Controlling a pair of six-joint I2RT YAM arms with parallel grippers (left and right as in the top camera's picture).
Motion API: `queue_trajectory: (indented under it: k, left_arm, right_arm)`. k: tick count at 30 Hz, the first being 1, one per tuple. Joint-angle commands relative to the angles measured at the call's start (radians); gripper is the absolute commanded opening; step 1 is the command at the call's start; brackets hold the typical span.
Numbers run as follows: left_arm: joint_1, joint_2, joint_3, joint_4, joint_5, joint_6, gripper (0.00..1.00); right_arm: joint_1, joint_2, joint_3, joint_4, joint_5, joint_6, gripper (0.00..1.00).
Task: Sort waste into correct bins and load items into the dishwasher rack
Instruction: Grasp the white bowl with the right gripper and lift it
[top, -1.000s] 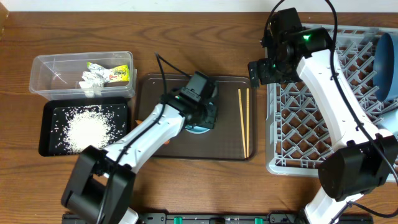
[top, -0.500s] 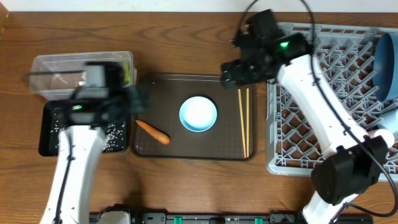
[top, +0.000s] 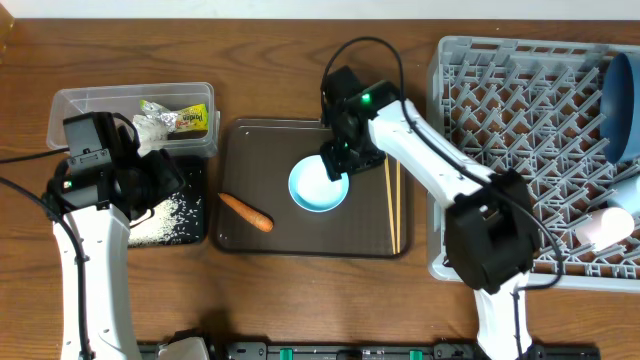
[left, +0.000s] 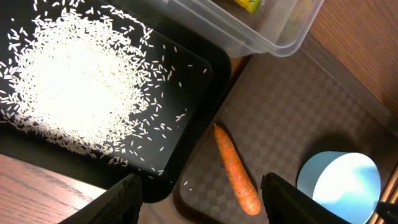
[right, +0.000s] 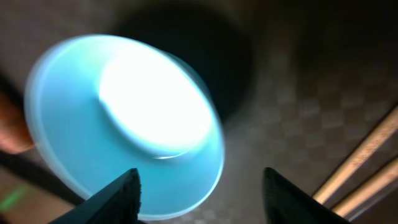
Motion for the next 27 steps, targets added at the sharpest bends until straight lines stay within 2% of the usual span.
queue_trajectory:
  k: [1,3,6,9,12,15,20,27]
  left_arm:
    - [0.004,0.001,0.007,-0.005,-0.002,-0.001,0.64]
    - [0.004,0.001,0.007,-0.008,-0.002,-0.001,0.64]
    - [0.004,0.001,0.007,-0.014,-0.002,-0.001,0.64]
    - [0.004,0.001,0.007,-0.018,-0.002,-0.001,0.64]
    - [0.004,0.001,0.007,-0.028,-0.002,-0.001,0.64]
    - [0.004,0.001,0.007,-0.034,-0.002,-0.001,0.64]
    - [0.004,0.001,0.007,-0.037,-0.002,-0.001,0.64]
    - [0.004,0.001,0.007,-0.037,-0.002,-0.001,0.64]
  right_arm:
    - [0.01,0.04,-0.005,-0.01,0.026,0.027,0.51]
    - [0.009,0.059,-0.005,-0.012,0.026,0.027,0.33]
    - [0.008,0.061,-0.006,-0.001,0.036,0.027,0.18]
    - [0.009,0.061,-0.006,0.015,0.055,0.027,0.17]
    - [0.009,0.061,-0.01,0.015,0.056,0.027,0.22]
    - [0.013,0.061,-0.012,0.016,0.056,0.027,0.21]
    - [0.017,0.061,-0.016,0.032,0.082,0.044,0.01]
    - [0.015,0.061,-0.018,0.031,0.083,0.042,0.01]
